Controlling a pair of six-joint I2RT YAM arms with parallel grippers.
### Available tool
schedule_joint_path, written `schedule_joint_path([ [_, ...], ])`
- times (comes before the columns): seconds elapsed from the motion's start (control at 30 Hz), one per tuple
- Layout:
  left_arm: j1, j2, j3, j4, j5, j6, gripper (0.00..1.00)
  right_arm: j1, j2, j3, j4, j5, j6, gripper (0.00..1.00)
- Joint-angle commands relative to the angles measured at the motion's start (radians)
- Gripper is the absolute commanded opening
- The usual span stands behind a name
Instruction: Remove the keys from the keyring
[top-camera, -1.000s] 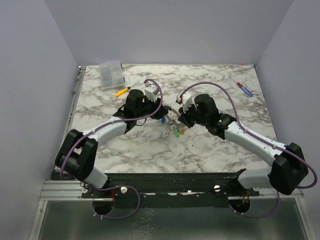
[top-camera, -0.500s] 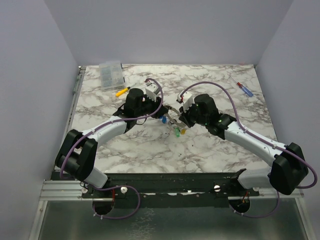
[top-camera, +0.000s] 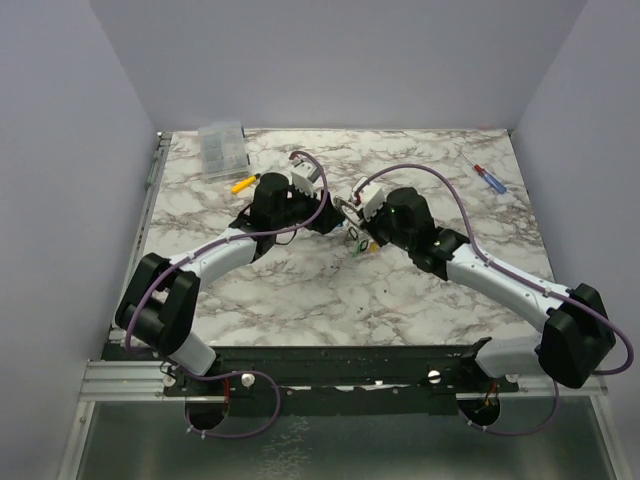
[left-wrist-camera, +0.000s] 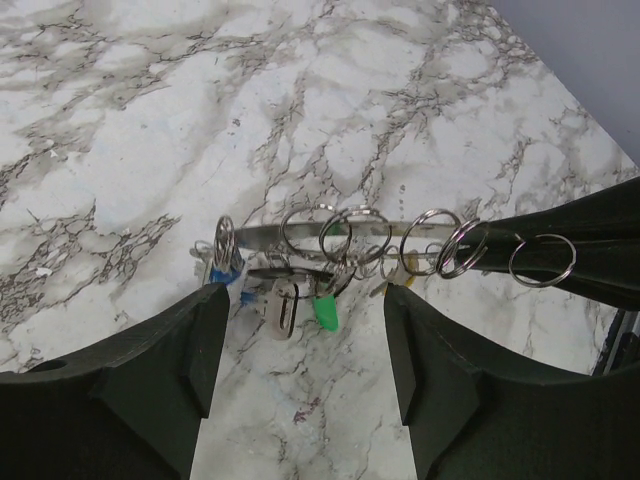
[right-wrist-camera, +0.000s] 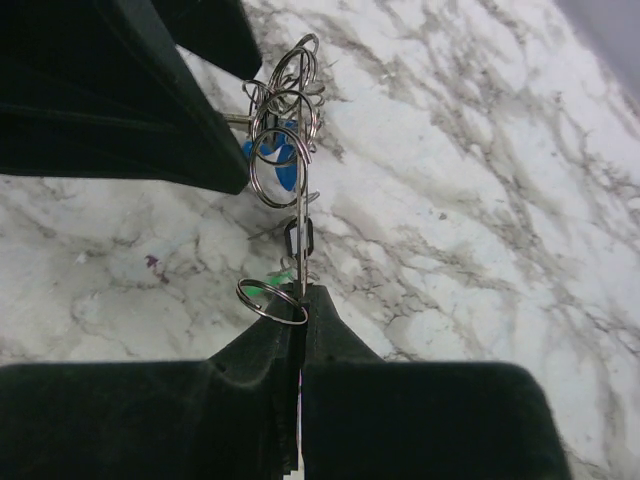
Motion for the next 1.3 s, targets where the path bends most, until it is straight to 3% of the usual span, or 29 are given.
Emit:
schedule_joint_path([
  [0.0, -0.005, 0.014, 0.033, 0.041, -0.047, -0.029, 0.69, 0.024, 0.007, 0.046, 0.151, 0.15, -0.112, 0.01],
  [0.27, -0.004, 0.01, 0.038, 0.121, -0.097, -0.071, 0.7, 0.116, 0.067, 0.07, 0.239, 0.38, -0.239, 0.01],
  [0.5, -0.004, 0.018, 0.047, 0.166, -0.193, -0.099, 0.71, 0.173, 0.1, 0.105, 0.249, 0.465, -0.265, 0.01],
  [0.83, -0.001, 0.026, 0.038, 0.165, -0.309, -0.093, 0.55, 0.196, 0.105, 0.132, 0.221, 0.476, -0.242, 0.01],
  [1.07, 0.003, 0.018, 0.035, 0.191, -0.224, -0.104, 0.36, 0.197, 0.101, 0.12, 0.217, 0.474, -0.234, 0.0],
  [1.13, 0.004, 0.015, 0.03, 0.208, -0.181, -0.107, 0.38, 0.196, 0.101, 0.115, 0.218, 0.473, -0.231, 0.01],
  [1.2, 0.002, 0.012, 0.024, 0.224, -0.155, -0.114, 0.51, 0.196, 0.1, 0.111, 0.216, 0.472, -0.229, 0.01],
  [1.27, 0.003, 0.011, 0.022, 0.23, -0.151, -0.117, 0.54, 0.197, 0.099, 0.111, 0.211, 0.468, -0.224, 0.01],
])
